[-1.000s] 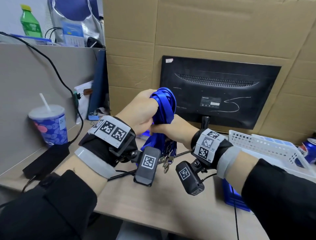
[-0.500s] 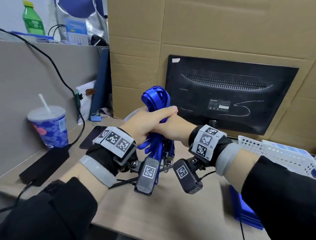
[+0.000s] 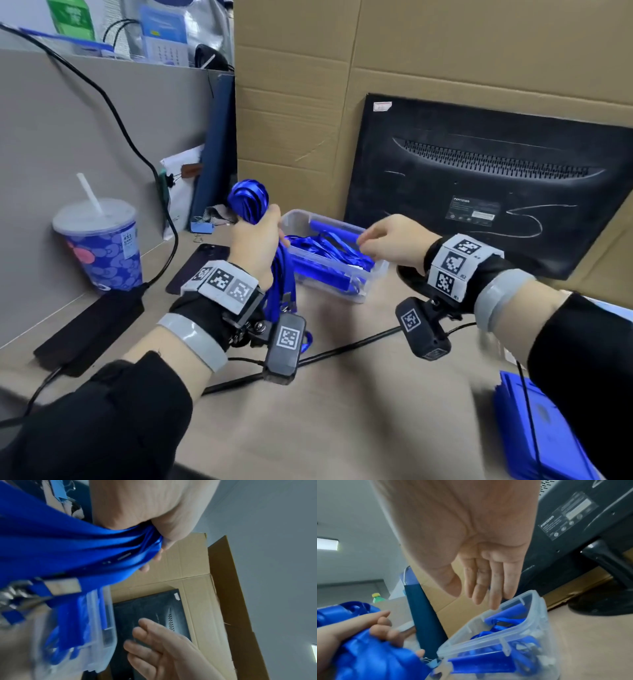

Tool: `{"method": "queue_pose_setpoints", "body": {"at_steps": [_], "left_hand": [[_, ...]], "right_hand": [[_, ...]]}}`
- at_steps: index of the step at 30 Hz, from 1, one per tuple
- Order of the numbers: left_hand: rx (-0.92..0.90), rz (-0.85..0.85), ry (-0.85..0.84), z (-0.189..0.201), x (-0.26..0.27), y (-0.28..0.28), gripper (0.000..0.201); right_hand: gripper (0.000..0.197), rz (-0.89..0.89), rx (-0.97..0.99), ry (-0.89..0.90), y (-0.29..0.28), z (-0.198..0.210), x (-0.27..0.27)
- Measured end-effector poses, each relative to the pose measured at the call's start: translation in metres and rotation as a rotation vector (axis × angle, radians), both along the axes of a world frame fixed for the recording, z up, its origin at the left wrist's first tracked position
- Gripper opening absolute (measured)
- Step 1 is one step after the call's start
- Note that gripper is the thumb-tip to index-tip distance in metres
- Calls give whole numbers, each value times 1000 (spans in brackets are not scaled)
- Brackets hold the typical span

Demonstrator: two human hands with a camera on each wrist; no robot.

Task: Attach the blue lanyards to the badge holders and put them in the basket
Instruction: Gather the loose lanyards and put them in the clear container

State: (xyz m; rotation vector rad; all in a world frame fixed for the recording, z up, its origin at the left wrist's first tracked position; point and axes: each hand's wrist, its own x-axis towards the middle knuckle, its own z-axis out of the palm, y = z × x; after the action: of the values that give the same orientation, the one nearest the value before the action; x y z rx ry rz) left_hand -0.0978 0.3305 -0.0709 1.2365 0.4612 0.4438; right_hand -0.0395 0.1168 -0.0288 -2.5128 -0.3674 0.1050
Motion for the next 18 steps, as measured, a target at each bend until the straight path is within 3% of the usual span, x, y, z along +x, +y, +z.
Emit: {"method": "queue_pose_setpoints", "body": {"at_steps": [5, 8, 12, 16, 18], "left_hand": [[81, -13, 141, -27, 12, 2, 45], [96, -39, 220, -37, 18, 2, 39], [129, -78, 296, -43, 20, 0, 44], [79, -124, 303, -68, 33, 1, 71], [46, -137, 295, -86, 46, 5, 70]], "right_hand": [[28, 82, -307, 53, 9, -17, 0], [36, 119, -414, 31, 16, -24, 0], [25, 167, -414, 41, 21, -27, 0], [28, 259, -390, 112, 27, -26, -6], [29, 295, -367, 146, 26, -24, -8]]}}
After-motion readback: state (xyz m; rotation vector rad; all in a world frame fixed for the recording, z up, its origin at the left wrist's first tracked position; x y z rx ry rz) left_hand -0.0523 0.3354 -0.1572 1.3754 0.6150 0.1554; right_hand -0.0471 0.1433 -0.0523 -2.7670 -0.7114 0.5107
